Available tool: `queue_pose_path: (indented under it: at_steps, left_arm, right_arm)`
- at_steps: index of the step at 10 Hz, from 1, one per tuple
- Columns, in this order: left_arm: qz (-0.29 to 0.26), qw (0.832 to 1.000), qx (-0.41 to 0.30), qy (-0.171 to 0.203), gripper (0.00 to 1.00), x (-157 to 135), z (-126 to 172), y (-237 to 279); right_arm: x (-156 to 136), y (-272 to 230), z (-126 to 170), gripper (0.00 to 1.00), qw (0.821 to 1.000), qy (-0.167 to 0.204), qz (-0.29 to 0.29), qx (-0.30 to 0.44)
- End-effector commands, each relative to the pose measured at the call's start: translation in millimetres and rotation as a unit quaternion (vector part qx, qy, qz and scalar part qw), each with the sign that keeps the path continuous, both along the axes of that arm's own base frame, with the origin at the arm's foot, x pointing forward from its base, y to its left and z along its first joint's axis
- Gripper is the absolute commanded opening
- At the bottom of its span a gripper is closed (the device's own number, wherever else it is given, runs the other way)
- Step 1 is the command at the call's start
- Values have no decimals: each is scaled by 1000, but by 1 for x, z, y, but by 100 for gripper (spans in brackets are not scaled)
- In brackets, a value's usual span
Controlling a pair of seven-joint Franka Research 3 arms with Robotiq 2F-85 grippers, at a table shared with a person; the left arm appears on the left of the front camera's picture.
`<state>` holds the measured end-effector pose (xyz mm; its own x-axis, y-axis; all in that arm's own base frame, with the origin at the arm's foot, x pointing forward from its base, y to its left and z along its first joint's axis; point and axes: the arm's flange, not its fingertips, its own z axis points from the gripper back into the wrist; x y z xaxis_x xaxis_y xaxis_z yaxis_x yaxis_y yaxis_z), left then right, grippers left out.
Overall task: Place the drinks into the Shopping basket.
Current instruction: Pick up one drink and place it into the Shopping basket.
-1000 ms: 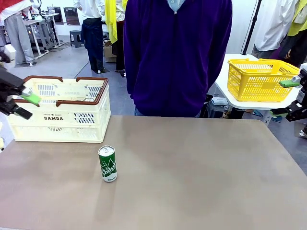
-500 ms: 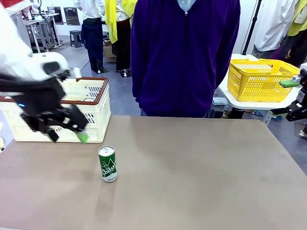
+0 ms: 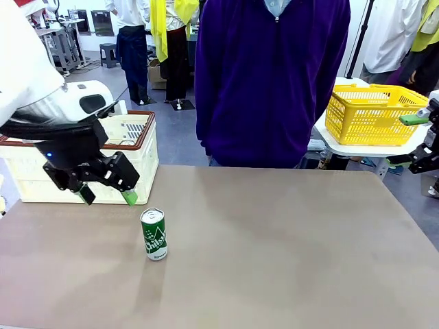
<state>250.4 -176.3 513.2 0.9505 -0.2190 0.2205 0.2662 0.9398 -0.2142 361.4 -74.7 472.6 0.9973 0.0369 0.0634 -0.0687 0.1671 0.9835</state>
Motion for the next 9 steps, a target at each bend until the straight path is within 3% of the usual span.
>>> queue_pose_path:
  at_steps: [1,4,6,9]
  left_arm:
    - [59,997,49,10,100,10,-18,-21]
    - [124,989,77,9,100,33,-49,-50]
    - [113,990,78,-1,100,51,-68,-59]
    - [101,991,87,29,100,88,-100,-62]
  right_arm:
    - [-1,-2,4,100,1000,6,5,-6]
    - [-1,-2,4,100,1000,6,5,-6]
    - [-1,-2,4,100,1000,6,5,-6]
    - [-1,-2,4,100,1000,6,5,-6]
